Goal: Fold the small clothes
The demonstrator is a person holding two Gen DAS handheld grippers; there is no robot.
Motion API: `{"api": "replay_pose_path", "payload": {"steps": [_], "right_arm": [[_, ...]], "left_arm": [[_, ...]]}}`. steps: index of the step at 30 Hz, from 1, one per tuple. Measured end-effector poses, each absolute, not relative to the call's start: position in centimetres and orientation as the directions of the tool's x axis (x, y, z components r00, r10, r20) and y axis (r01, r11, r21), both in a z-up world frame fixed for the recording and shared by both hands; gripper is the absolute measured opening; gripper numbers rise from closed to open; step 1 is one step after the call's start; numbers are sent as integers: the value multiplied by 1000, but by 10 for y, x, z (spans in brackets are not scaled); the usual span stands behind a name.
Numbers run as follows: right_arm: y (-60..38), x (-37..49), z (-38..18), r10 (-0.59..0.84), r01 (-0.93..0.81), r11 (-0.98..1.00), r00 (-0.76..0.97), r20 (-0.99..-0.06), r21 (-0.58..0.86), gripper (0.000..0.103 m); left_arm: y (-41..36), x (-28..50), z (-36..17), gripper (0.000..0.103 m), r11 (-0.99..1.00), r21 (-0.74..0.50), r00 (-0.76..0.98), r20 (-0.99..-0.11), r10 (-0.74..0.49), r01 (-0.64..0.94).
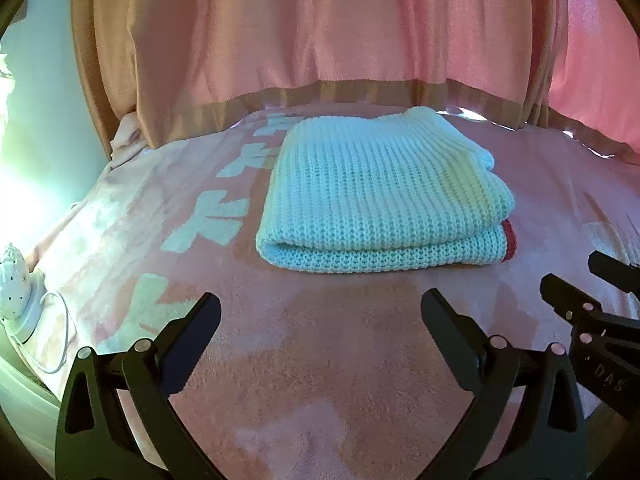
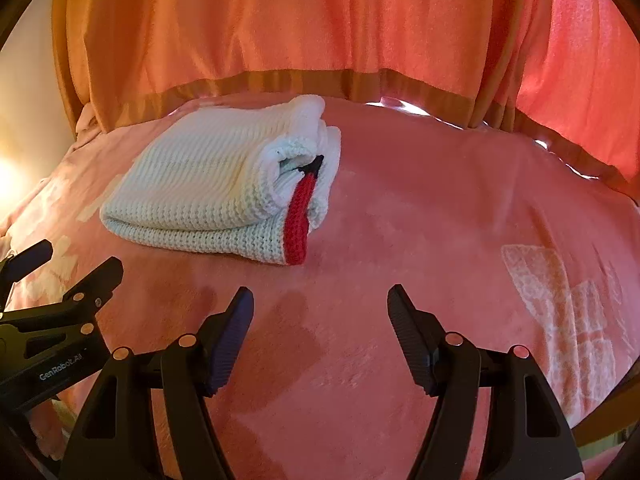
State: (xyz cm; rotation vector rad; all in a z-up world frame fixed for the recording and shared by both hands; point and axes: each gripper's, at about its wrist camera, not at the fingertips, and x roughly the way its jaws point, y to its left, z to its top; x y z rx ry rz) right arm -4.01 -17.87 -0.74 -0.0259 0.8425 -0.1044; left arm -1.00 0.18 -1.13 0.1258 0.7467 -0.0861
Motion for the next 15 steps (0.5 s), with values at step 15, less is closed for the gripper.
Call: {"api": "replay_pose_path", "payload": {"steps": [15], "right_arm": [[-167,-40,-9,-106,98,994,662,-742,-54,68]], "left_arm": [[-3,-5,-16,98,990,75,706,-708,-29,116]]}}
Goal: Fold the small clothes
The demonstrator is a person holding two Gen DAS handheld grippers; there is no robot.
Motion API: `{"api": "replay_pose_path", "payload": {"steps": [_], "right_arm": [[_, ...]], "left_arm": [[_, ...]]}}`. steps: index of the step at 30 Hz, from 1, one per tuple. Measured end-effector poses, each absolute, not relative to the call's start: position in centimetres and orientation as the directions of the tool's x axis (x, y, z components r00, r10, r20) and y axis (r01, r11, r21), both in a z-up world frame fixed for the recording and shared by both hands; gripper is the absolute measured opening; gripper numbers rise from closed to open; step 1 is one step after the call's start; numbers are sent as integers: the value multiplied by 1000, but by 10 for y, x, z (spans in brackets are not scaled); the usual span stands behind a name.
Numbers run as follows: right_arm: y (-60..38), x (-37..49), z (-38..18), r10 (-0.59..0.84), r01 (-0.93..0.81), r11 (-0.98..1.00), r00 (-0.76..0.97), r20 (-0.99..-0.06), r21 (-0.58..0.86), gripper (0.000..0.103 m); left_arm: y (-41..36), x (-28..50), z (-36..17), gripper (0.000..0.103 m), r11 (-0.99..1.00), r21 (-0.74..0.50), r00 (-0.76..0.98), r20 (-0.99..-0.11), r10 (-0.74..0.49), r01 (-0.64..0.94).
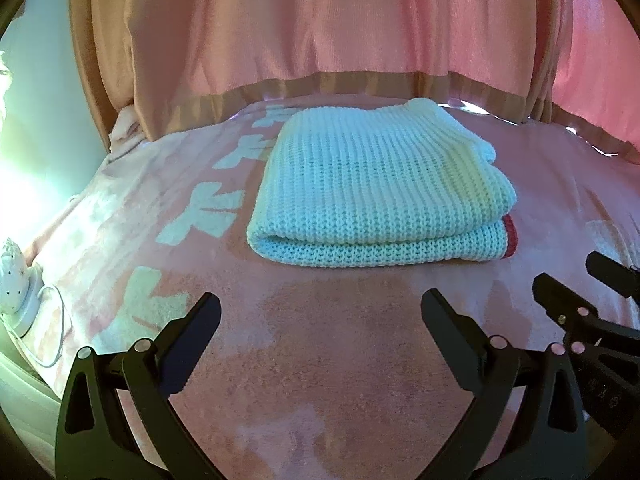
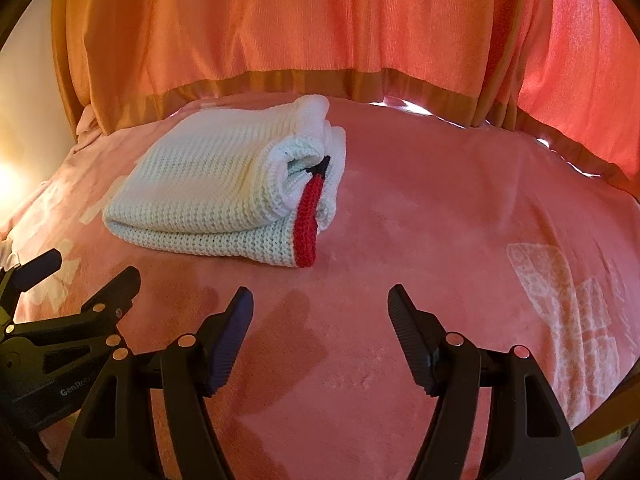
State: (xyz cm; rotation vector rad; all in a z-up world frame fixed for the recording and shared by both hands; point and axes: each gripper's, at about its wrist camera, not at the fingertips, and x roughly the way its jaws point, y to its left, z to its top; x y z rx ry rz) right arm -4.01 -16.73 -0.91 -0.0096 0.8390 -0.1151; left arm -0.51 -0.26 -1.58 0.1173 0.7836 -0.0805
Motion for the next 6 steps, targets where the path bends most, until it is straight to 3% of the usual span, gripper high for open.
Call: {"api": "replay_pose_path", "payload": {"steps": [6], "right_arm": [[-168,-39,-8,-100,97,994,664,-741,-47,69]], "left_arm": [[-1,-5,-12,98,992,82,728,-686,-14,97]]}}
